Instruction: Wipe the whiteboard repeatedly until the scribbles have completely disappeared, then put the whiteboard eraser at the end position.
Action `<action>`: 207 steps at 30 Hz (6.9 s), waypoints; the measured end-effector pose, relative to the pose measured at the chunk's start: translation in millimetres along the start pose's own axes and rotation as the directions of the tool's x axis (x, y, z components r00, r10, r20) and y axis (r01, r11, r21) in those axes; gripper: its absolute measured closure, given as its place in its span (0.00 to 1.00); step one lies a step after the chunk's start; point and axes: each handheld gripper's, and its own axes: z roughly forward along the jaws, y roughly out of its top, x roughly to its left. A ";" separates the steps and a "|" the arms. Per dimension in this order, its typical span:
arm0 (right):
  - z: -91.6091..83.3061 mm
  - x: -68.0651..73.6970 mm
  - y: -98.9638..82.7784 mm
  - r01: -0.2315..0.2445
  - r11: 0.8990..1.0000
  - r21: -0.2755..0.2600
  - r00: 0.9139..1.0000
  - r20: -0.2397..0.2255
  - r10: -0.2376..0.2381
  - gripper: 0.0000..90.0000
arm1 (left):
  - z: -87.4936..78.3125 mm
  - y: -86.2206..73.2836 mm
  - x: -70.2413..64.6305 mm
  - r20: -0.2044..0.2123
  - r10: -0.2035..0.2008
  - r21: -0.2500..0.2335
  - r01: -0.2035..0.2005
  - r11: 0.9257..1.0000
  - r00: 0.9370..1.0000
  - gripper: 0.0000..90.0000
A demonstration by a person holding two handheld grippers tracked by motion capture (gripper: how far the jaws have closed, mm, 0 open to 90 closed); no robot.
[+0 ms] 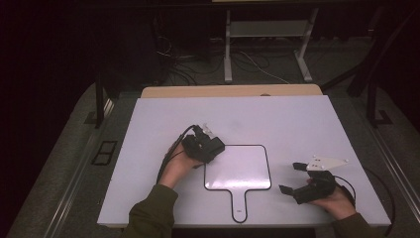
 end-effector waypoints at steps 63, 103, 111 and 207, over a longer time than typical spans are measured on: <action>-0.5 -0.5 0.3 -0.006 1.000 -0.006 1.000 -0.004 0.006 0.00 | -16.3 43.3 19.4 0.123 -0.038 -0.182 0.060 0.981 0.992 0.43; -2.9 -2.9 -0.2 -0.021 1.000 -0.023 1.000 -0.015 0.020 0.00 | 82.6 112.9 52.6 0.081 0.002 -0.056 0.003 0.998 0.997 0.43; -2.2 -3.3 0.0 -0.025 0.999 -0.023 1.000 -0.016 0.025 0.00 | 84.5 113.4 54.7 0.105 -0.021 -0.079 0.030 0.996 0.994 0.42; 2.7 -8.1 -2.1 -0.018 1.000 -0.009 1.000 -0.004 0.018 0.00 | -63.4 -117.5 -40.4 0.126 -0.096 -0.483 0.145 0.864 0.987 0.00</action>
